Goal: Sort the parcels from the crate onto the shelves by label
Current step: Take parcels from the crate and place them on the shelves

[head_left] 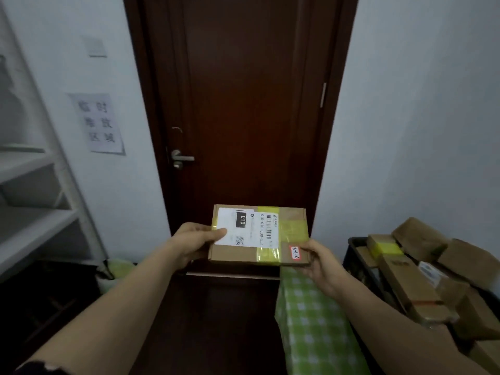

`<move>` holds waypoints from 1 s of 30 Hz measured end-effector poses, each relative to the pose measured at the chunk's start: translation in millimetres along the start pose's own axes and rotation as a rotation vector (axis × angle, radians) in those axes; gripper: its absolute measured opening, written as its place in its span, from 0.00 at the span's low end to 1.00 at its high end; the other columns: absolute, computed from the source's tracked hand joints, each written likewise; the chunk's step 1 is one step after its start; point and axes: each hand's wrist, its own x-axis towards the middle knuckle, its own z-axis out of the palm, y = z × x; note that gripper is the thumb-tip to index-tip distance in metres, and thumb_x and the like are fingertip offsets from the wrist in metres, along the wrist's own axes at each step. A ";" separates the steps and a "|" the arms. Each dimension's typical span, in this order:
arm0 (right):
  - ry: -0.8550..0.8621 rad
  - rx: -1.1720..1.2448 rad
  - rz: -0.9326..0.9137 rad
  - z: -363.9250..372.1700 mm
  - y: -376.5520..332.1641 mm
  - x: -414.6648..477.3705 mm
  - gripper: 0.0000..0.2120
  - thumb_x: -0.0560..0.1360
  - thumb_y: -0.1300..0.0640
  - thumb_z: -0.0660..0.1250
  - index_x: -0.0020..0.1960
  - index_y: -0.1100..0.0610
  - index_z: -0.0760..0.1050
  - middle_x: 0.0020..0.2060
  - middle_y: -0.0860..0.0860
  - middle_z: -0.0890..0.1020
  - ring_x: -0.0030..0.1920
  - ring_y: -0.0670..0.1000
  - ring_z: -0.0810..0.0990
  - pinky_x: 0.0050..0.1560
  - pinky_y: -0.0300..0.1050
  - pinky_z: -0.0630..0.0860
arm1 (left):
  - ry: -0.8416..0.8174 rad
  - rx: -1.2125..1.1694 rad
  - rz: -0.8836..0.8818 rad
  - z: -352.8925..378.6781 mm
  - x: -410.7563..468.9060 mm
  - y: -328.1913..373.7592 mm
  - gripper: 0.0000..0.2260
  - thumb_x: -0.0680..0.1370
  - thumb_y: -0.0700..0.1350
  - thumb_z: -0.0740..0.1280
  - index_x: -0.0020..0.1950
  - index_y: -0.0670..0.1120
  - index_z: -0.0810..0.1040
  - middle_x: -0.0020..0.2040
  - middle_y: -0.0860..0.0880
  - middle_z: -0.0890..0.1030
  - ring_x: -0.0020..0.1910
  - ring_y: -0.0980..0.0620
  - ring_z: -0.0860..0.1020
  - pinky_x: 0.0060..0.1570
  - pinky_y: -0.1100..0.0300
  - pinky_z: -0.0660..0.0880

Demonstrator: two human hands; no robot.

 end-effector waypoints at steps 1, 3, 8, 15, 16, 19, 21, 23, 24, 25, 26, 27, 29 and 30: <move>-0.039 -0.020 0.015 9.8 -2.6 3.4 0.07 0.75 0.60 0.64 0.52 0.59 0.77 0.45 0.56 0.83 0.49 0.54 0.80 0.58 0.54 0.75 | 0.021 -0.012 0.003 -10.6 -4.4 0.9 0.08 0.74 0.41 0.72 0.49 0.39 0.80 0.47 0.43 0.84 0.42 0.51 0.83 0.34 0.61 0.79; -0.107 0.005 0.025 30.2 -7.6 9.3 0.06 0.74 0.61 0.66 0.50 0.59 0.78 0.43 0.55 0.83 0.48 0.53 0.81 0.54 0.52 0.77 | 0.051 -0.047 0.007 -30.9 -13.8 0.3 0.10 0.73 0.41 0.72 0.52 0.38 0.79 0.48 0.42 0.84 0.44 0.50 0.83 0.37 0.61 0.80; -0.233 0.271 0.107 78.0 1.4 16.5 0.20 0.65 0.62 0.71 0.57 0.60 0.75 0.51 0.57 0.83 0.54 0.55 0.81 0.53 0.48 0.78 | 0.122 -0.247 -0.013 -57.7 -29.7 -15.1 0.21 0.71 0.40 0.73 0.60 0.35 0.74 0.52 0.40 0.84 0.53 0.43 0.82 0.50 0.51 0.79; -0.336 0.106 0.078 140.4 25.1 11.8 0.18 0.69 0.68 0.72 0.57 0.59 0.74 0.45 0.52 0.85 0.50 0.51 0.82 0.57 0.52 0.75 | 0.172 -0.437 -0.038 -55.7 -49.3 -39.6 0.24 0.67 0.39 0.74 0.61 0.35 0.74 0.51 0.41 0.84 0.54 0.43 0.81 0.53 0.52 0.77; -0.349 0.081 0.065 144.9 22.5 13.7 0.19 0.69 0.68 0.72 0.59 0.60 0.74 0.46 0.52 0.85 0.50 0.51 0.82 0.56 0.52 0.76 | 0.184 -0.390 -0.038 -60.3 -53.2 -39.3 0.26 0.67 0.40 0.76 0.62 0.36 0.73 0.51 0.42 0.84 0.54 0.44 0.80 0.58 0.50 0.74; -0.406 -0.007 0.051 155.0 12.0 18.3 0.19 0.71 0.68 0.71 0.60 0.58 0.74 0.47 0.51 0.84 0.50 0.50 0.81 0.47 0.49 0.76 | 0.292 -0.266 0.016 -83.0 -58.9 -34.0 0.34 0.62 0.43 0.81 0.64 0.42 0.71 0.56 0.46 0.82 0.58 0.47 0.77 0.70 0.44 0.63; -0.462 -0.049 0.049 160.7 7.4 19.9 0.19 0.71 0.68 0.70 0.60 0.59 0.75 0.45 0.50 0.85 0.50 0.51 0.81 0.51 0.53 0.76 | 0.339 -0.239 0.073 -96.2 -61.6 -27.6 0.50 0.52 0.49 0.84 0.70 0.45 0.67 0.62 0.47 0.78 0.63 0.45 0.75 0.71 0.43 0.61; -0.521 -0.104 0.039 166.0 4.4 19.7 0.19 0.71 0.67 0.70 0.61 0.58 0.75 0.47 0.50 0.85 0.52 0.51 0.81 0.58 0.58 0.75 | 0.366 -0.242 0.123 -103.6 -64.8 -21.9 0.54 0.47 0.52 0.85 0.71 0.45 0.68 0.61 0.48 0.78 0.62 0.45 0.75 0.69 0.43 0.65; -0.538 -0.135 0.031 168.9 3.0 19.6 0.19 0.72 0.67 0.71 0.61 0.58 0.75 0.48 0.50 0.85 0.53 0.52 0.81 0.60 0.60 0.74 | 0.373 -0.248 0.135 -107.5 -65.2 -21.6 0.53 0.47 0.52 0.84 0.70 0.44 0.70 0.60 0.48 0.79 0.61 0.44 0.76 0.68 0.43 0.66; -0.551 -0.163 0.019 171.5 1.6 20.0 0.19 0.72 0.66 0.71 0.61 0.57 0.75 0.49 0.50 0.84 0.54 0.52 0.81 0.62 0.60 0.72 | 0.372 -0.250 0.138 -108.7 -67.1 -20.7 0.51 0.47 0.52 0.84 0.69 0.44 0.72 0.58 0.48 0.80 0.61 0.44 0.76 0.67 0.44 0.68; -0.568 -0.179 0.006 174.1 -0.3 19.8 0.19 0.72 0.66 0.71 0.62 0.57 0.75 0.49 0.50 0.84 0.54 0.51 0.81 0.63 0.60 0.72 | 0.373 -0.244 0.135 -109.6 -68.1 -20.9 0.49 0.47 0.52 0.83 0.67 0.44 0.73 0.57 0.48 0.81 0.60 0.44 0.77 0.66 0.44 0.70; -0.584 -0.182 -0.001 177.1 -1.4 20.5 0.19 0.72 0.66 0.70 0.62 0.57 0.75 0.50 0.50 0.84 0.54 0.51 0.81 0.63 0.59 0.72 | 0.374 -0.243 0.135 -111.1 -68.3 -22.9 0.49 0.47 0.52 0.84 0.67 0.44 0.75 0.57 0.47 0.82 0.58 0.44 0.79 0.64 0.44 0.72; -0.602 -0.192 -0.017 182.3 -3.1 22.1 0.19 0.73 0.66 0.69 0.63 0.57 0.75 0.51 0.51 0.84 0.53 0.51 0.81 0.64 0.58 0.72 | 0.381 -0.255 0.125 -113.0 -70.0 -25.4 0.45 0.51 0.49 0.83 0.66 0.42 0.75 0.57 0.45 0.82 0.55 0.44 0.81 0.59 0.45 0.76; -0.605 -0.204 -0.020 184.3 -3.2 22.4 0.19 0.73 0.66 0.69 0.64 0.57 0.75 0.52 0.51 0.84 0.54 0.51 0.81 0.65 0.58 0.70 | 0.389 -0.266 0.120 -114.1 -70.8 -26.8 0.42 0.53 0.46 0.82 0.66 0.41 0.74 0.57 0.44 0.82 0.55 0.44 0.81 0.58 0.46 0.77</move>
